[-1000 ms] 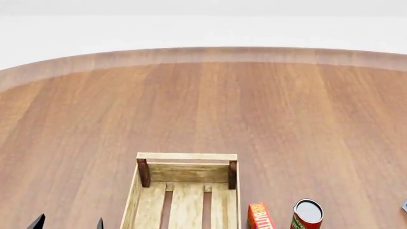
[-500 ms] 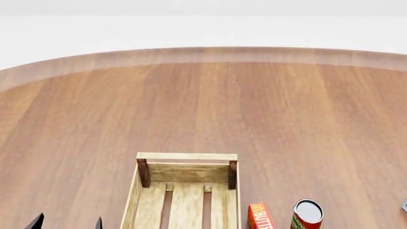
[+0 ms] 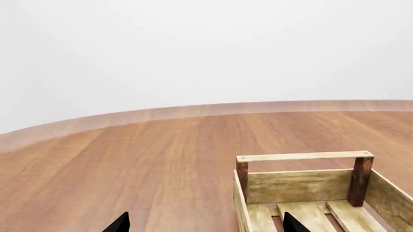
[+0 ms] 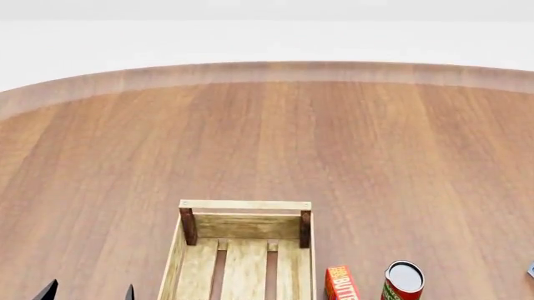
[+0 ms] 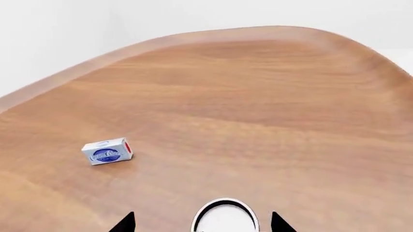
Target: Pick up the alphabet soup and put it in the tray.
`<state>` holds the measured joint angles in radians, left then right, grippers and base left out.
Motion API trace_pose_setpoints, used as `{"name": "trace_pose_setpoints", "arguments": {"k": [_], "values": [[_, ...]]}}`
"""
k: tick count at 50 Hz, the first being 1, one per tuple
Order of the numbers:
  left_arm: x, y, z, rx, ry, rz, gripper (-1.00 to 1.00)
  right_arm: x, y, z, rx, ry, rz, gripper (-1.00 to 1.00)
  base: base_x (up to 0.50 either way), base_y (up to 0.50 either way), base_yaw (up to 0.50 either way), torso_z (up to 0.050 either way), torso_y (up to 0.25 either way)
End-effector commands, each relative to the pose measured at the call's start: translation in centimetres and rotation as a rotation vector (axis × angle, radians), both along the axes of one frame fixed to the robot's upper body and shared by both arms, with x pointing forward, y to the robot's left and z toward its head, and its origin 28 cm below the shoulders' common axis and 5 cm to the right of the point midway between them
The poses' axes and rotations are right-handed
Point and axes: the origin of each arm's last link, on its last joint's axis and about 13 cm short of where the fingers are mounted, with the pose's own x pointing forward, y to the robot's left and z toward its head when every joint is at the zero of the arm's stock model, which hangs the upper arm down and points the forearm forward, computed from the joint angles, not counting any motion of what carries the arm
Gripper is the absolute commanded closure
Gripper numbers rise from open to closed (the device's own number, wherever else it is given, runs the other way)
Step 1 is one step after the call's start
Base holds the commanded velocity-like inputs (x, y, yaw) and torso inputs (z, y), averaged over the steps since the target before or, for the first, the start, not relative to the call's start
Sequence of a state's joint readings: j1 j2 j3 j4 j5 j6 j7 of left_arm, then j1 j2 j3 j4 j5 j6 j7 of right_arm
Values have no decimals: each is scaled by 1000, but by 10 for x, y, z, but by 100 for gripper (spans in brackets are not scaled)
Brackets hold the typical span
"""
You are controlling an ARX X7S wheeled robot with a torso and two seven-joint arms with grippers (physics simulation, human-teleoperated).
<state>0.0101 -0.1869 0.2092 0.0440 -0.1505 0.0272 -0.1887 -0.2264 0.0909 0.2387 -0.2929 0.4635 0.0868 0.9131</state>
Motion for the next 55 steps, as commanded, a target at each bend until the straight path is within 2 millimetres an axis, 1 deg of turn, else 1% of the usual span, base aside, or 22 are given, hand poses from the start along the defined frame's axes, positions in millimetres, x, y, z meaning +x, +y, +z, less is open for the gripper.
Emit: {"name": "trace_pose_setpoints", "arguments": {"k": [1,7,13,17,32,55], "values": [[-1,0,0,2,-1,0,-100,-3,-11,-7,10,9,-51,-100,0,0,0,0,0],[-1,0,1,0,-2,-1,-100,-2,-14,-15,19,30,-49,-100,0,0,0,0,0],[-1,-1,0,1,-1,-6,-100,4,-13,-24,36,65,-5,-100,0,0,0,0,0],[-1,-1,0,-1,0,-7,-100,8,-12,-25,41,73,33,-100,0,0,0,0,0],[-1,-1,0,1,0,-5,-100,21,-19,-32,28,111,51,-100,0,0,0,0,0],[-1,-2,0,4,-1,-5,-100,21,-31,-35,22,120,11,-100,0,0,0,0,0]]}}
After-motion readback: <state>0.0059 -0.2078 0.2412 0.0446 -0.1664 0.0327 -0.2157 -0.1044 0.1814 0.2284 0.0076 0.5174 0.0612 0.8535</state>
